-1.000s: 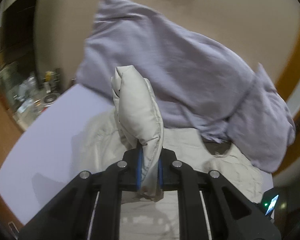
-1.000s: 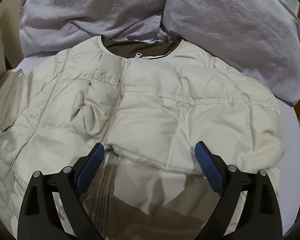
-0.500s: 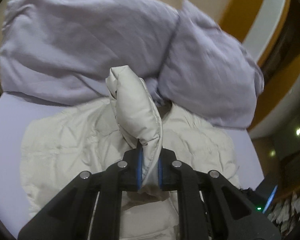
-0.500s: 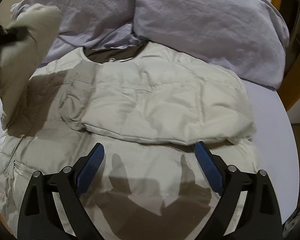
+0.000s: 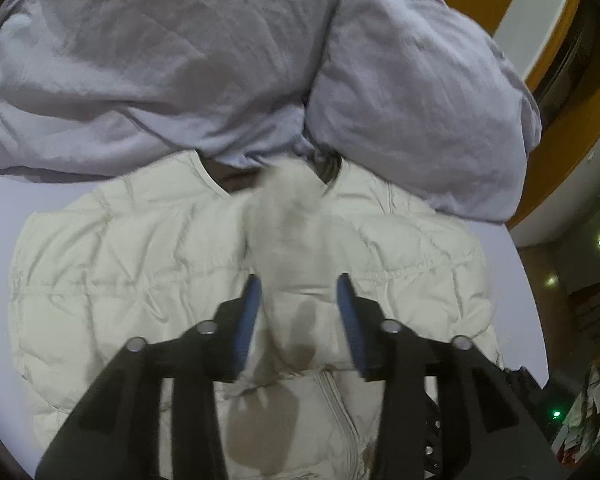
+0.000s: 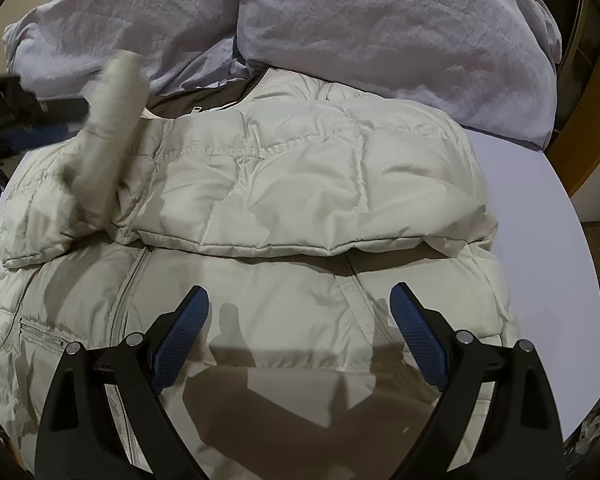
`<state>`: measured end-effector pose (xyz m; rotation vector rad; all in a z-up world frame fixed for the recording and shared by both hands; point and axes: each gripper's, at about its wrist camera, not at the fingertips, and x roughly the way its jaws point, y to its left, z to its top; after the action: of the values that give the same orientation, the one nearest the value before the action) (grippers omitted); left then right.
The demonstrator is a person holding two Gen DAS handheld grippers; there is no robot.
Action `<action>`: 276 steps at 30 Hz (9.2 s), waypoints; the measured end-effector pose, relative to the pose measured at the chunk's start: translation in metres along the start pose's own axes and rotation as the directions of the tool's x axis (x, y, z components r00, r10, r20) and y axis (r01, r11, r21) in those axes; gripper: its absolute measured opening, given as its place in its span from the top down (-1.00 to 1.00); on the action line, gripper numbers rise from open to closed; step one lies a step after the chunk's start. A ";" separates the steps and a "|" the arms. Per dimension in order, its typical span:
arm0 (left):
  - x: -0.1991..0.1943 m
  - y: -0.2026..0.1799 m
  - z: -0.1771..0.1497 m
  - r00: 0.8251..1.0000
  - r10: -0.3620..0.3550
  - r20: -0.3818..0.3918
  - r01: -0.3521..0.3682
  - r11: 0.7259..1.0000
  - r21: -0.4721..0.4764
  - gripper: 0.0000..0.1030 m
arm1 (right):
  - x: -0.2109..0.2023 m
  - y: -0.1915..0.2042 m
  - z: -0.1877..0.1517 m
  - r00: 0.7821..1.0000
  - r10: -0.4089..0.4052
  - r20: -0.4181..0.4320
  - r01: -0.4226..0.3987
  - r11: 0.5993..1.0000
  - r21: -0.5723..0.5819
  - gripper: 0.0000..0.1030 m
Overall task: Fold large clothes
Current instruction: 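Carry the sleeve across the jacket body and release it with the left gripper, then grasp the hem edge with the left gripper while the right gripper grasps the hem too, then lift the hem with both grippers and fold it toward the collar, then release the hem with both grippers and press the folded jacket flat, then grasp the folded edge of the beige jacket with both grippers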
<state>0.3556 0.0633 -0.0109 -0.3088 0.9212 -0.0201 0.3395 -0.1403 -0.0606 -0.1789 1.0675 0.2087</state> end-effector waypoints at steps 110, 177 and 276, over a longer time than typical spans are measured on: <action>-0.160 0.126 -0.248 0.957 0.285 0.051 -0.275 0.951 -0.144 0.79 | -0.103 -0.163 -0.123 0.965 0.227 0.128 -0.252 0.938 0.237 0.74; -0.007 0.148 0.073 0.943 0.282 0.177 -0.266 0.958 -0.106 -0.52 | 0.002 -0.079 0.137 0.970 0.056 0.236 -0.104 0.976 0.194 -0.53; 0.057 0.076 0.065 0.942 0.302 0.145 -0.299 0.953 -0.042 -0.66 | 0.046 0.054 0.168 0.957 0.075 0.281 -0.077 0.997 -0.006 -0.75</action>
<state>0.4320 0.1441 -0.0392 -0.1822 0.8114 0.2904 0.4895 -0.0435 -0.0240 -0.1000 0.7919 0.2919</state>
